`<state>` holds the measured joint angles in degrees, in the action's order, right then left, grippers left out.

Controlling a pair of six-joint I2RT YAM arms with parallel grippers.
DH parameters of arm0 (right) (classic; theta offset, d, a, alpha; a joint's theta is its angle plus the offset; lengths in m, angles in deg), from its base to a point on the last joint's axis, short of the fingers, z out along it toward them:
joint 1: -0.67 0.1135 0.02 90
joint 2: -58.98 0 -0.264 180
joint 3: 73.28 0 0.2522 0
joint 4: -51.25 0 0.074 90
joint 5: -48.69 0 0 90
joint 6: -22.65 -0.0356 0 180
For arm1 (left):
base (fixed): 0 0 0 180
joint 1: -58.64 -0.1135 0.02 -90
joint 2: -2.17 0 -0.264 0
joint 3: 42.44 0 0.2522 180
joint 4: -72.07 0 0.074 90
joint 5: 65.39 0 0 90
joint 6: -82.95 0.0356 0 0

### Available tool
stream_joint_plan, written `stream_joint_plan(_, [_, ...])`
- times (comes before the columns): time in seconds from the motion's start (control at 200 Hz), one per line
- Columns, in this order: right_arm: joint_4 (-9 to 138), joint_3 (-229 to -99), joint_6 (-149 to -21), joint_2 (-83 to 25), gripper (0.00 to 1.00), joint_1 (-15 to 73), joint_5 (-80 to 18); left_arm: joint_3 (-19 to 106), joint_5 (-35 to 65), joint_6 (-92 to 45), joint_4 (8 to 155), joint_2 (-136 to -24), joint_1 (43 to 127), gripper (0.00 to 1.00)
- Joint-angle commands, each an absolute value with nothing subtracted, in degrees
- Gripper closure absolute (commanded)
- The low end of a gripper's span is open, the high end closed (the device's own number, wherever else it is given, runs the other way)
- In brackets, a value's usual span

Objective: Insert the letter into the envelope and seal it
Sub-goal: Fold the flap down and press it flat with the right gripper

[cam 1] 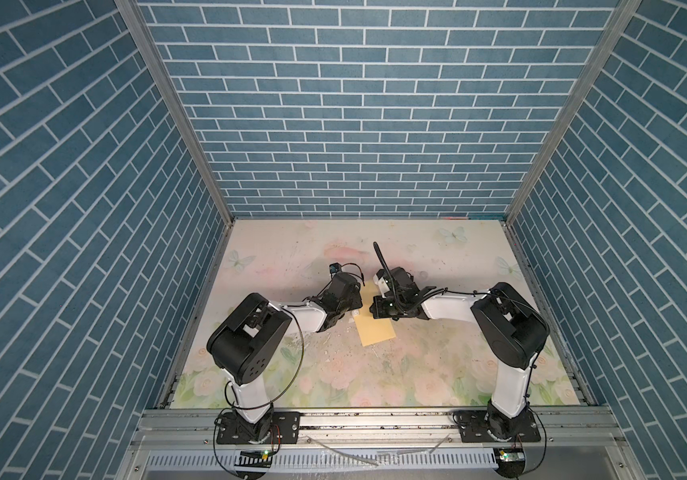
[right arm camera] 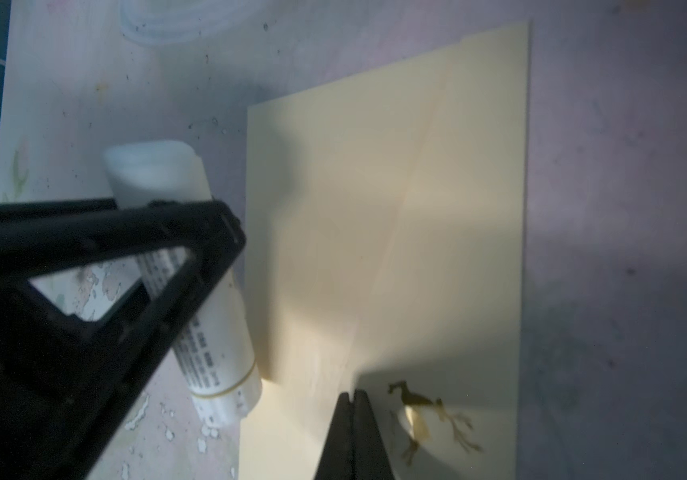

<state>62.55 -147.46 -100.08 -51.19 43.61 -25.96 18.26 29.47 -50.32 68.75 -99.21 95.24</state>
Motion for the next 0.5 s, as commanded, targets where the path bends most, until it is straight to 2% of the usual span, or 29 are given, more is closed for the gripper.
stream_joint_plan(0.0, [70.67,-148.26,-100.22,-57.25,1.00,43.92,-27.53,17.70,28.82,-50.13,72.16,-100.85,95.03,1.00])
stream_joint_plan(0.21, [71.31,-146.47,-99.57,-55.90,1.00,43.95,-28.37,17.42,28.91,-50.06,72.13,-100.73,94.94,1.00])
stream_joint_plan(0.495, [71.42,-136.54,-99.00,-48.28,1.00,43.91,-29.44,17.21,28.91,-50.21,72.03,-100.74,94.76,1.00])
